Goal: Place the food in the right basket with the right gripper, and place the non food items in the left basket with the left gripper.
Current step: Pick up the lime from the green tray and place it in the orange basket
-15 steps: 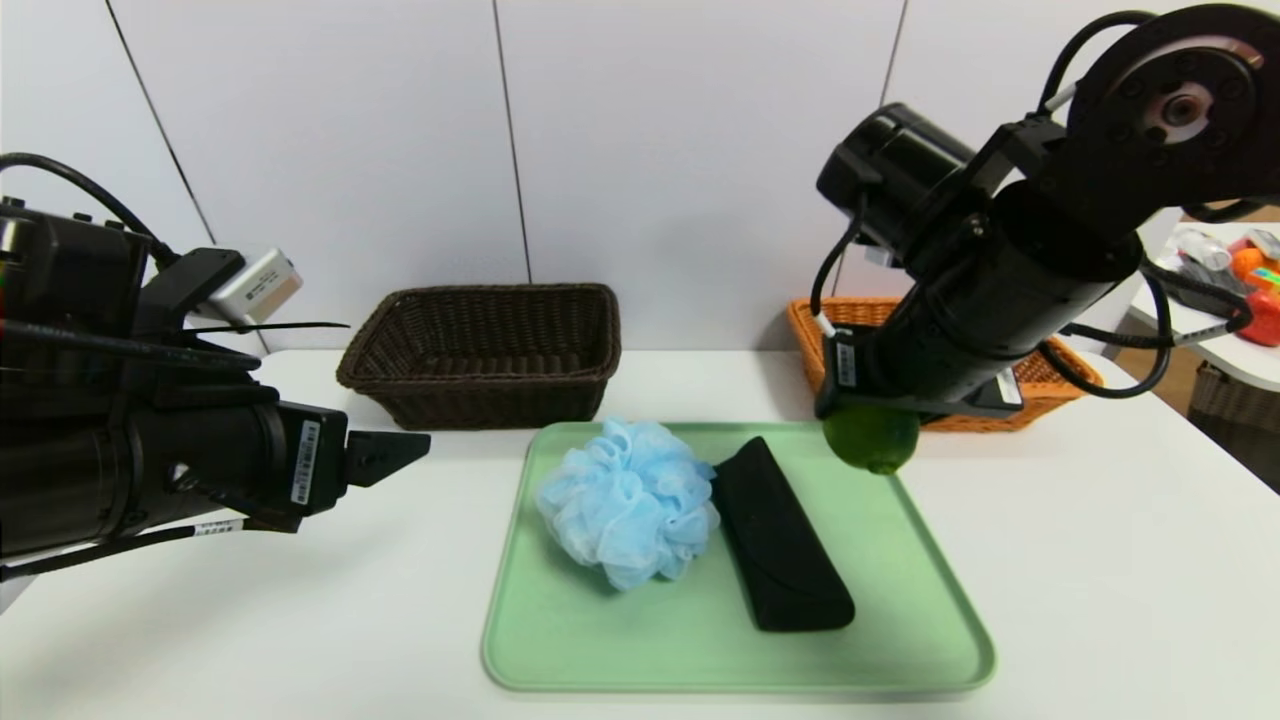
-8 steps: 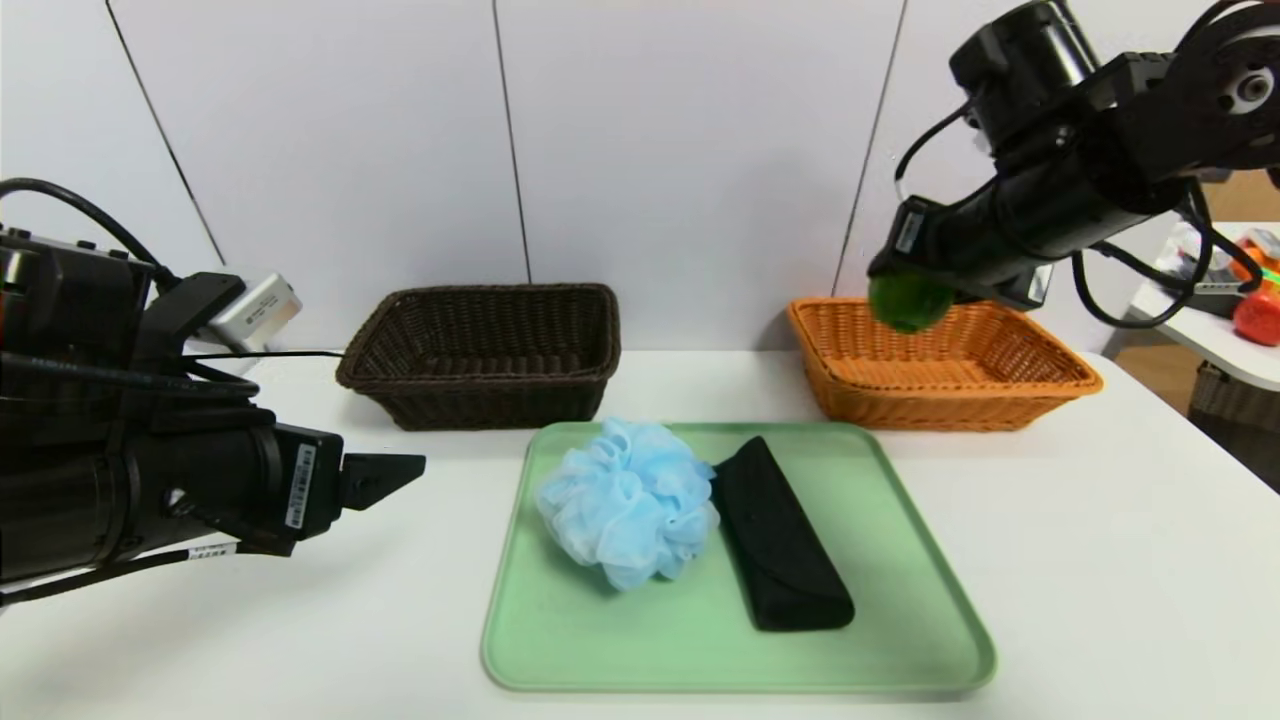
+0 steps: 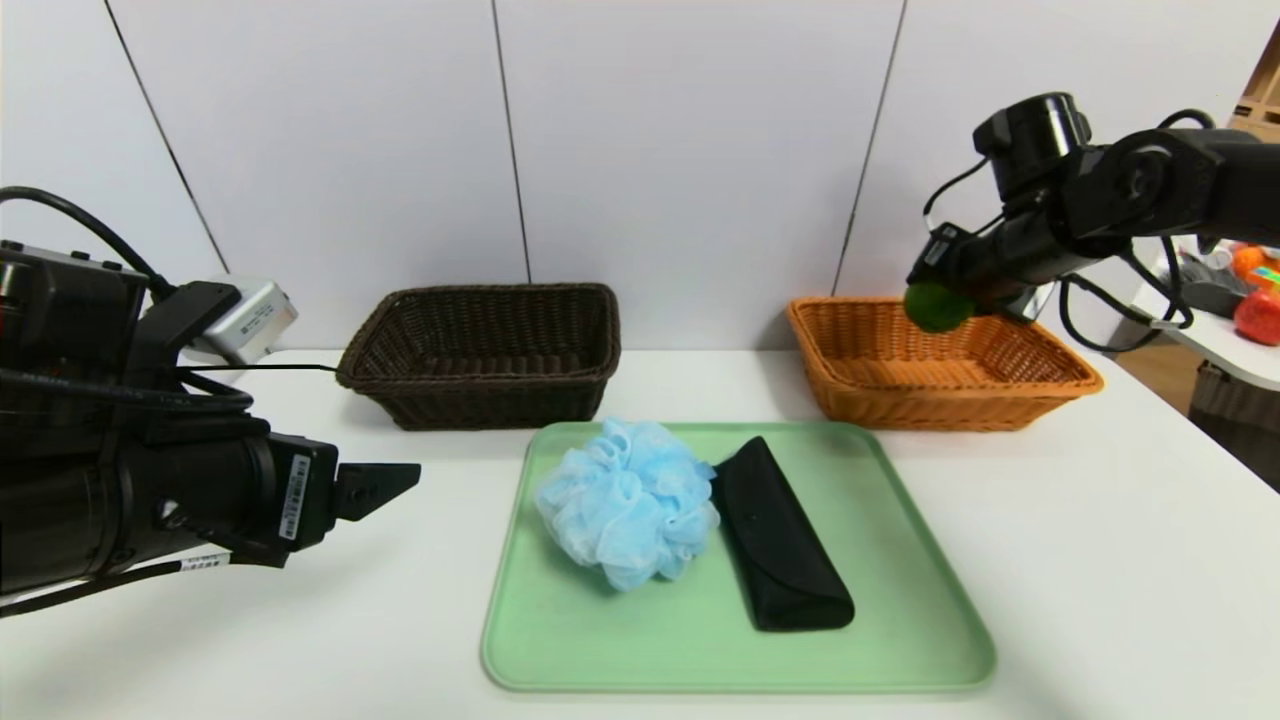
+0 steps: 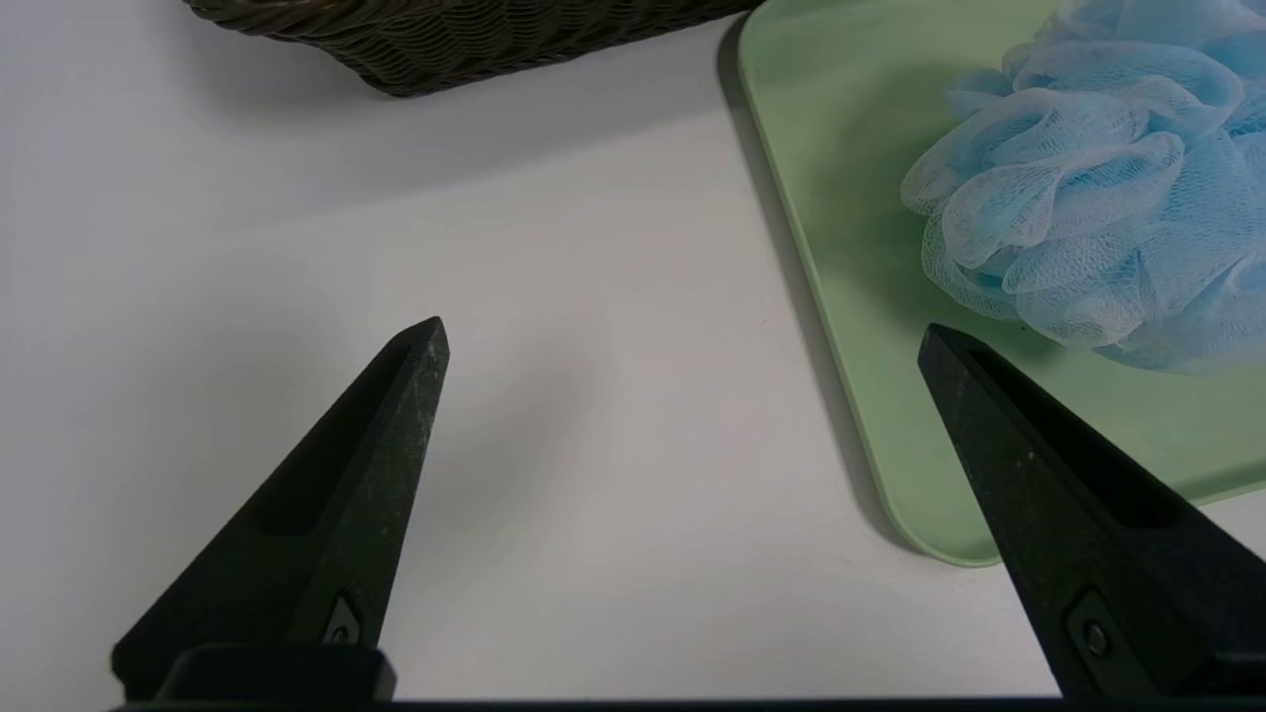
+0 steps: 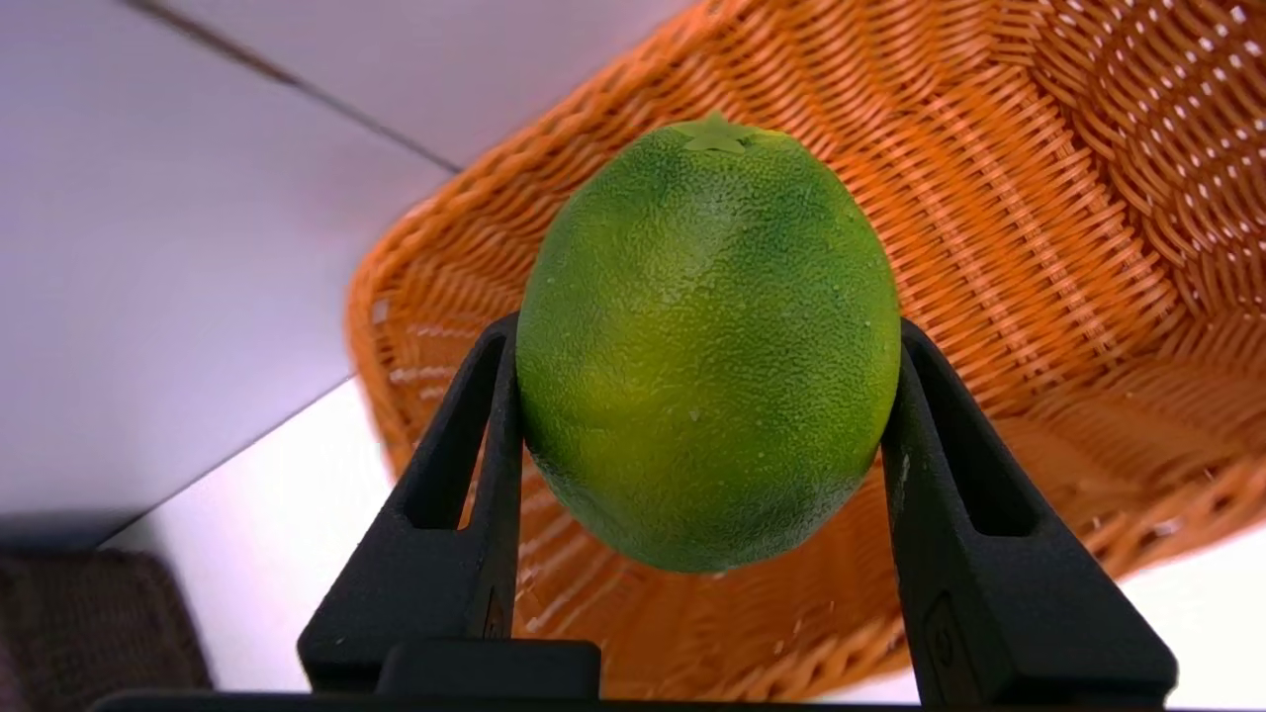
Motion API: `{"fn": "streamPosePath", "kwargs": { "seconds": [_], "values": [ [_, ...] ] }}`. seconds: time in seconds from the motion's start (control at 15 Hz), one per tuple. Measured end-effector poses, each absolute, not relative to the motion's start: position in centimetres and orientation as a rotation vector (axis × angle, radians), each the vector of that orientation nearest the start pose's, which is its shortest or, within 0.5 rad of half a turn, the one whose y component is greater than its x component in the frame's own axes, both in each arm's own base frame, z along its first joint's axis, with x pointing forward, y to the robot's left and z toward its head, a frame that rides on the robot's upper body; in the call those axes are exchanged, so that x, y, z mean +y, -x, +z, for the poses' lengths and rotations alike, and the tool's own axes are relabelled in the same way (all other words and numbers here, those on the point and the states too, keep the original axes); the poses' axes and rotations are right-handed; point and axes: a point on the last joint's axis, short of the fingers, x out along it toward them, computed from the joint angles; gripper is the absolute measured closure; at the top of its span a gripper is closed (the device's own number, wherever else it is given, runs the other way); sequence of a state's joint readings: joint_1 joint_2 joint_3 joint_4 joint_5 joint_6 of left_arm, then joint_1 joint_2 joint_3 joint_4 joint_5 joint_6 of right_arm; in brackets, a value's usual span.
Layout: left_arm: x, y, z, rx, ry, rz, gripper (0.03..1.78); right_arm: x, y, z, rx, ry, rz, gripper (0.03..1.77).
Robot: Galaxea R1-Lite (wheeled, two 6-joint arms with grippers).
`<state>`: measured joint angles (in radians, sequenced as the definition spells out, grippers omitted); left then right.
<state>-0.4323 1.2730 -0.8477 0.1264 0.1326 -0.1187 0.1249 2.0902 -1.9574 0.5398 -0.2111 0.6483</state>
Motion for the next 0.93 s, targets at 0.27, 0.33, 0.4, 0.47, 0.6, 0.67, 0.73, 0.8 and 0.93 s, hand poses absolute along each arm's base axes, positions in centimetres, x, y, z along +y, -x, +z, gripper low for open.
{"fn": "streamPosePath", "kwargs": {
  "seconds": [0.27, 0.33, 0.4, 0.47, 0.6, 0.67, 0.73, 0.8, 0.93],
  "values": [
    [-7.7, -17.3, 23.0, 0.547, -0.038, -0.26, 0.12, 3.5, -42.5, 22.8, 0.636, -0.52, -0.313, 0.8],
    [-7.7, -17.3, 23.0, 0.547, -0.038, -0.26, 0.12, 3.3, -42.6, 22.6, 0.64, -0.521, -0.318, 0.8],
    [-7.7, -17.3, 23.0, 0.547, -0.038, -0.26, 0.12, 3.2, -42.7, 22.5, 0.643, -0.52, -0.322, 0.8],
    [-7.7, -17.3, 23.0, 0.546, -0.038, -0.26, 0.12, 3.0, -42.7, 22.4, 0.644, -0.522, -0.326, 0.8],
    [-7.7, -17.3, 23.0, 0.547, -0.039, -0.258, 0.12, 2.9, -42.8, 22.3, 0.644, -0.522, -0.329, 0.8],
    [-7.7, -17.3, 23.0, 0.546, -0.039, -0.256, 0.12, 2.9, -42.7, 22.3, 0.649, -0.52, -0.331, 0.8],
    [-7.7, -17.3, 23.0, 0.546, -0.038, -0.256, 0.12, 2.9, -42.7, 22.3, 0.651, -0.516, -0.33, 0.75],
    [-7.7, -17.3, 23.0, 0.546, -0.039, -0.255, 0.12, 2.9, -42.7, 22.3, 0.652, -0.515, -0.329, 0.66],
    [-7.7, -17.3, 23.0, 0.547, -0.038, -0.253, 0.12, 2.8, -42.7, 22.5, 0.644, -0.518, -0.326, 0.53]
  ]
}}
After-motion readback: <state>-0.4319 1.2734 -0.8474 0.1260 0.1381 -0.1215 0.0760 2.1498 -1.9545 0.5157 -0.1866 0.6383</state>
